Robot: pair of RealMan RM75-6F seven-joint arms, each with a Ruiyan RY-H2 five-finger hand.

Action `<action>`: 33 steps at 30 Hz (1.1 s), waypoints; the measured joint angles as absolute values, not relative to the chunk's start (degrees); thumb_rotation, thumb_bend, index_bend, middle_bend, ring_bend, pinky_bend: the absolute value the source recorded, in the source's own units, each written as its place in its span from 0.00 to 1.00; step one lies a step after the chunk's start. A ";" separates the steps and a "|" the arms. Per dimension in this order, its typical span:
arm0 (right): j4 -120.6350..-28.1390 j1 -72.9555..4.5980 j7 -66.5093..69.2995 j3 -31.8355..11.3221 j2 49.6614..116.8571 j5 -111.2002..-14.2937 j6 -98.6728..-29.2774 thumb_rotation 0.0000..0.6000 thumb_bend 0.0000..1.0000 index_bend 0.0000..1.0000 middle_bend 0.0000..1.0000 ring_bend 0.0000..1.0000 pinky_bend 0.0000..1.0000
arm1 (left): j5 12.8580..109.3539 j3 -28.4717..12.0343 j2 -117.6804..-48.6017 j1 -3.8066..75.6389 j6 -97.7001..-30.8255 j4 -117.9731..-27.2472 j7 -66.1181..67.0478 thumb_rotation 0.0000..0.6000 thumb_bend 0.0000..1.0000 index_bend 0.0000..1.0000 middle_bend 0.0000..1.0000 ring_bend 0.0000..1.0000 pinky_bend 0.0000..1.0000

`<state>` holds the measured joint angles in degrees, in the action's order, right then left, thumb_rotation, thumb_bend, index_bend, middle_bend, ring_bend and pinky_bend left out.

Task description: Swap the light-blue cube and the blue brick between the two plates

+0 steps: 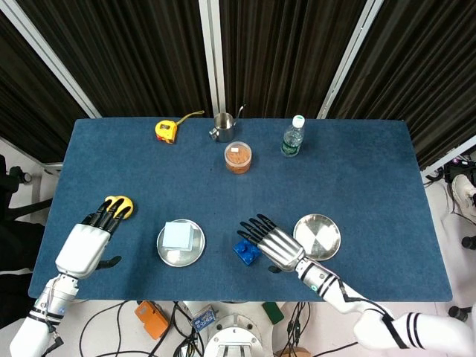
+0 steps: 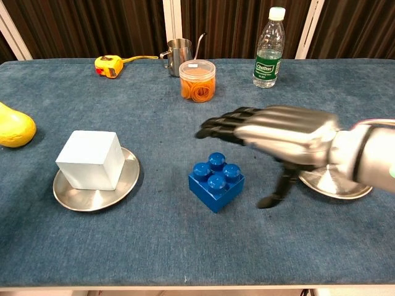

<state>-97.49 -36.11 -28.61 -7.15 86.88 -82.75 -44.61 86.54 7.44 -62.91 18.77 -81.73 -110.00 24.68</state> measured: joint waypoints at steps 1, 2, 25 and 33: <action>-96.89 -37.01 -29.95 -7.53 87.84 -80.94 -43.75 1.00 0.26 0.00 0.00 0.00 0.00 | 86.61 7.29 -62.78 18.61 -81.50 -109.81 24.32 1.00 0.01 0.07 0.00 0.02 0.30; -96.44 -37.67 -30.89 -7.81 88.54 -79.54 -43.17 1.00 0.32 0.00 0.00 0.00 0.00 | 86.62 7.14 -62.70 18.49 -81.18 -109.64 24.05 1.00 0.01 0.07 0.00 0.02 0.30; -93.71 -40.85 -32.96 -5.93 88.45 -76.61 -52.28 1.00 0.55 0.65 0.59 0.57 0.41 | 88.57 4.80 -60.92 15.78 -80.20 -108.35 19.77 1.00 0.02 0.07 0.00 0.02 0.29; -91.52 -34.60 -28.22 -2.03 79.33 -78.38 -58.01 1.00 0.55 0.57 0.59 0.53 0.39 | 88.20 4.29 -61.91 15.36 -78.52 -105.21 17.46 1.00 0.02 0.07 0.00 0.02 0.29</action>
<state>-91.52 -34.60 -28.22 -2.03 79.33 -78.38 -58.01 88.20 4.29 -61.91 15.36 -78.52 -105.21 17.46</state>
